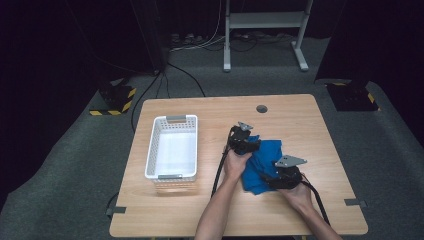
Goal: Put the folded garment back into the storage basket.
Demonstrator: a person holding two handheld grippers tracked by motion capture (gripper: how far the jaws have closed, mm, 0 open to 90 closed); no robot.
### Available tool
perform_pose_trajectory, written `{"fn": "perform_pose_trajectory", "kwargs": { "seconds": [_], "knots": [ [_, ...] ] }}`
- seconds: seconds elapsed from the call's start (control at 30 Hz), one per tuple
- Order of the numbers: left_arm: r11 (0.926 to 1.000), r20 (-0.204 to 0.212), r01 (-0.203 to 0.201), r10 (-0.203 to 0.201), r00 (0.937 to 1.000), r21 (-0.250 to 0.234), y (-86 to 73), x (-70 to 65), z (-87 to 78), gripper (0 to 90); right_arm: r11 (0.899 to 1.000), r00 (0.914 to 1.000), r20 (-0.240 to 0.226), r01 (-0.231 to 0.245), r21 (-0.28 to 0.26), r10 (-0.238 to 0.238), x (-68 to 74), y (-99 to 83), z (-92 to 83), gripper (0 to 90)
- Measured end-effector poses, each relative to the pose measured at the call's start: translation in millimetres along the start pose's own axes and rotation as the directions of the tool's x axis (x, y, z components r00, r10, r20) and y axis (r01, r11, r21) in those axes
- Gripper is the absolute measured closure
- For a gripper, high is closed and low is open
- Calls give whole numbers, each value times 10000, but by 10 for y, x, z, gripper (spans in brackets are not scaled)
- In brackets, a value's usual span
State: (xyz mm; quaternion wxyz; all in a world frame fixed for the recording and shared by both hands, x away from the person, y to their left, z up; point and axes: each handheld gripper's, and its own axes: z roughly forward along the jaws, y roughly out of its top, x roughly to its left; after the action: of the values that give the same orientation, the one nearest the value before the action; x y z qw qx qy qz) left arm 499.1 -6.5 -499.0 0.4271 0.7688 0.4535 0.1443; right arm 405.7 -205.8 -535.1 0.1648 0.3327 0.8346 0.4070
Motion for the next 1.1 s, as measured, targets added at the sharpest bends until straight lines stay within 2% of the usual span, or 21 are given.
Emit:
{"fn": "perform_pose_trajectory", "kwargs": {
  "seconds": [0.1, 0.2, 0.37, 0.53, 0.63, 0.7, 0.87, 1.03, 1.1],
  "knots": [
    [9998, -180, 172, -171, 9997, 59, -26, 39, -125, 344, 9999, 9998, -198, -57, -98, 55, -36, 9, -44, 181],
    [9989, -391, 391, -381, 9985, 267, -126, 71, -205, 326, 9997, 9994, -326, -103, -212, 96, -77, -2, -79, 162],
    [9965, -825, 496, -440, 9956, 674, -345, 78, -293, 322, 9996, 9989, -465, 54, 260, -42, -128, -65, -58, 134],
    [9938, -961, 311, -208, 9952, 1069, -520, -5, -328, 321, 9990, 9980, -589, 237, 372, -215, -136, -86, -47, 130],
    [9908, -1124, -66, 220, 9934, 1349, -598, -68, -298, 317, 9986, 9976, -637, 282, 455, -253, -142, -82, -37, 127],
    [9888, -1156, -135, 309, 9928, 1485, -620, -82, -270, 317, 9983, 9976, -632, 317, 498, -285, -141, -75, -25, 126],
    [9888, -1407, -442, 644, 9880, 1423, -586, -78, -209, 321, 9978, 9983, -569, 156, 637, -120, -146, -40, 29, 119],
    [9897, -1766, -217, 467, 9832, 1412, -519, 48, -173, 312, 9977, 9996, -252, -125, 666, 142, -119, 67, 167, 115],
    [9896, -1671, -122, 364, 9853, 1435, -517, 71, -208, 308, 9976, 9996, -204, -168, 675, 182, -109, 106, 214, 115]
  ]
}}
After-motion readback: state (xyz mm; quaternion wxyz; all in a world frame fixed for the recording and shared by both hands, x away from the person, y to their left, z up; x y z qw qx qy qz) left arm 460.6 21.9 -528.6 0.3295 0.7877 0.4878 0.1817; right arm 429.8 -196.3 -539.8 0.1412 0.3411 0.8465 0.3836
